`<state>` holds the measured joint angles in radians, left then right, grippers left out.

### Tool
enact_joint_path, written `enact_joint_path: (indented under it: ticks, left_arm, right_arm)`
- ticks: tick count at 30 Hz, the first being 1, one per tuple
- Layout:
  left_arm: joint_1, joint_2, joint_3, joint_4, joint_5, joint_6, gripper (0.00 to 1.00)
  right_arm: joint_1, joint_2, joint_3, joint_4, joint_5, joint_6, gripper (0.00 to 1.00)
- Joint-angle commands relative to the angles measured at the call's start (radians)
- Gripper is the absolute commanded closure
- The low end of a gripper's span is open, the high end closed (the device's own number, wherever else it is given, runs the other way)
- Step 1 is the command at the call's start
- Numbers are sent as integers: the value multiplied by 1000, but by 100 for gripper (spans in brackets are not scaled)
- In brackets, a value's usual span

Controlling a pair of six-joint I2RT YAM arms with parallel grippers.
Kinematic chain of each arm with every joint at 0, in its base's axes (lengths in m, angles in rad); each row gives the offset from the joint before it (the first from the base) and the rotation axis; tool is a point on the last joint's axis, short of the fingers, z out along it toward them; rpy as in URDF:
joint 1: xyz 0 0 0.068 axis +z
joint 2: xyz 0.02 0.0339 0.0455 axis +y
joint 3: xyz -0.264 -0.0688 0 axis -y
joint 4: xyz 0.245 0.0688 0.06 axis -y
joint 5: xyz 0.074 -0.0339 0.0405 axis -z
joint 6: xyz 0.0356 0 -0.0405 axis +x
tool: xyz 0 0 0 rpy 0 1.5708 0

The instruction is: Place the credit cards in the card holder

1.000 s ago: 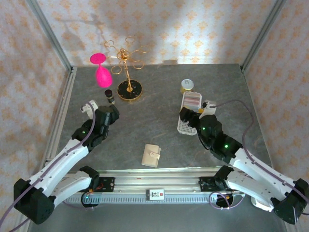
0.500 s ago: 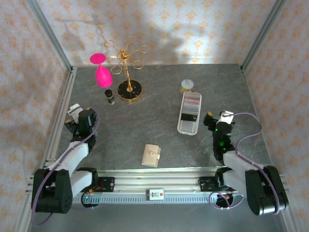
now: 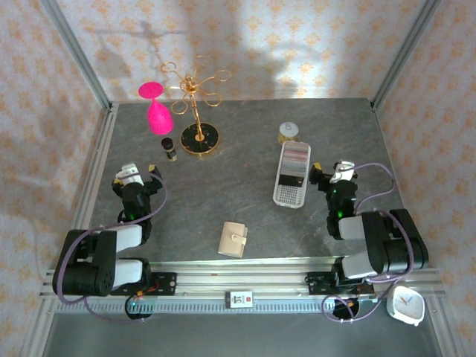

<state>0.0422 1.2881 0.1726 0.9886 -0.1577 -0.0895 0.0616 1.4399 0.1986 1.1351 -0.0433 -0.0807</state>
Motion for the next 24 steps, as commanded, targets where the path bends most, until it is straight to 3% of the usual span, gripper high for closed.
enact_joint_path:
  ticks: [1, 3, 6, 8, 9, 11, 24]
  left_arm:
    - [9, 58, 21, 182, 166, 36, 1]
    - [9, 139, 0, 316, 218, 48, 0]
    - [9, 281, -48, 571, 188, 38, 1]
    - [10, 218, 13, 338, 158, 24, 1]
    - [7, 225, 33, 310, 146, 23, 1]
    - [1, 251, 21, 379, 144, 30, 1]
    - [-18, 243, 34, 341, 102, 39, 1]
  right_arm:
    - [-26, 66, 15, 120, -76, -8, 3]
    - [-33, 74, 11, 129, -49, 14, 2]
    - [-34, 78, 22, 112, -41, 19, 2]
    - [-36, 80, 27, 109, -29, 26, 1]
    - [-37, 83, 32, 98, -11, 35, 1]
    - [-38, 85, 38, 93, 2, 42, 0]
    - [-38, 79, 32, 97, 11, 39, 0]
